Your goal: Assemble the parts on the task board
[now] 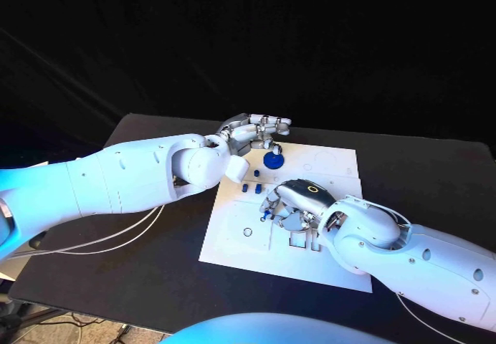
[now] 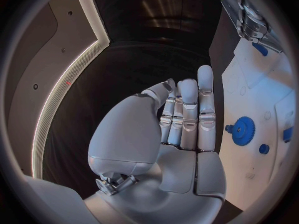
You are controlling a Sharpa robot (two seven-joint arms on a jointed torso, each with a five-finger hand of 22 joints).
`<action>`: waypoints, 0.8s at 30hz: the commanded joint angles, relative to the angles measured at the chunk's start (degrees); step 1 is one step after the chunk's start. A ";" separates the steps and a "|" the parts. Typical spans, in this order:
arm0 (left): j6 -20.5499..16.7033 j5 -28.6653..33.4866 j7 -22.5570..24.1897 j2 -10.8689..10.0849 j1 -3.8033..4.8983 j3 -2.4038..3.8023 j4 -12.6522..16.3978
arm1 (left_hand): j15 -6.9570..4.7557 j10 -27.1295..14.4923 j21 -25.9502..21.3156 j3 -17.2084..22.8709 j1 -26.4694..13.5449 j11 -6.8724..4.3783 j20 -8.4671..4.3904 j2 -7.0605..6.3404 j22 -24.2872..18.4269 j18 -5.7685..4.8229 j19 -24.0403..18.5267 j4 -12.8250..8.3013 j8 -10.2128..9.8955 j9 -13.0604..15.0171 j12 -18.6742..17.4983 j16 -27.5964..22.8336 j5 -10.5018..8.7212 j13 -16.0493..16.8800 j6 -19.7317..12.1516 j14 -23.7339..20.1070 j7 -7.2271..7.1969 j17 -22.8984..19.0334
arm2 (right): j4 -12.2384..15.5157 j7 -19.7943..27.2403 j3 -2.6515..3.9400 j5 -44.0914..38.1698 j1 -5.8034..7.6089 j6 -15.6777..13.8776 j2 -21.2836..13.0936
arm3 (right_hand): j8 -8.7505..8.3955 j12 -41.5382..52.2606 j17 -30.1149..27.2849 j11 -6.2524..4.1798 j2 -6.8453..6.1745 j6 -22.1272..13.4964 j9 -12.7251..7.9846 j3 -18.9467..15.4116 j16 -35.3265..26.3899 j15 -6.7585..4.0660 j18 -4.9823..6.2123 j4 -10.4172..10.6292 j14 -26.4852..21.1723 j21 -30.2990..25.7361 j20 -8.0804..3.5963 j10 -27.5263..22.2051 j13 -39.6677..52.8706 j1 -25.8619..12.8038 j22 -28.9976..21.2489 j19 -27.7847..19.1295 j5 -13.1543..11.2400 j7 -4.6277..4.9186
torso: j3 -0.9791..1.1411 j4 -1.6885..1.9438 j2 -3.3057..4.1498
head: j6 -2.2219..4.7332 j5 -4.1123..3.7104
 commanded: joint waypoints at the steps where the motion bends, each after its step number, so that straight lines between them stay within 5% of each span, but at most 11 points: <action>1: 0.45 0.22 0.54 0.14 0.01 0.03 -0.02 | 0.16 -0.36 -0.31 -0.22 -0.49 0.01 0.09 -0.24 -0.10 0.95 0.29 -0.05 0.35 -0.09 0.29 0.31 0.11 0.05 -0.42 0.20 0.14 0.02 | -0.12 0.44 -0.03 -0.04 -0.05 1.74 0.22 | 0.22 0.05 -0.04 -0.22 0.22 -0.14 0.06 0.31 0.28 -0.07 0.11 0.10 2.09 0.39 0.00 0.45 0.07 0.52 0.06 0.19 0.27 0.40 | 0.02 -0.06 0.01 | 0.02 0.14; 24: 0.63 0.22 0.30 0.27 0.02 0.04 0.04 | 0.17 -0.41 -0.31 -0.27 -0.54 0.02 0.10 -0.30 -0.10 0.95 0.30 -0.06 0.38 -0.09 0.35 0.24 0.06 0.06 -0.47 0.15 0.14 -0.17 | -0.76 -2.04 -0.41 -4.52 -0.20 5.01 1.05 | 0.20 0.00 0.01 -0.20 0.24 -0.17 0.07 0.39 0.34 -0.05 0.10 0.03 2.10 0.46 0.00 0.47 0.05 0.50 0.15 0.21 0.25 0.42 | -0.06 0.01 -0.01 | -0.82 0.29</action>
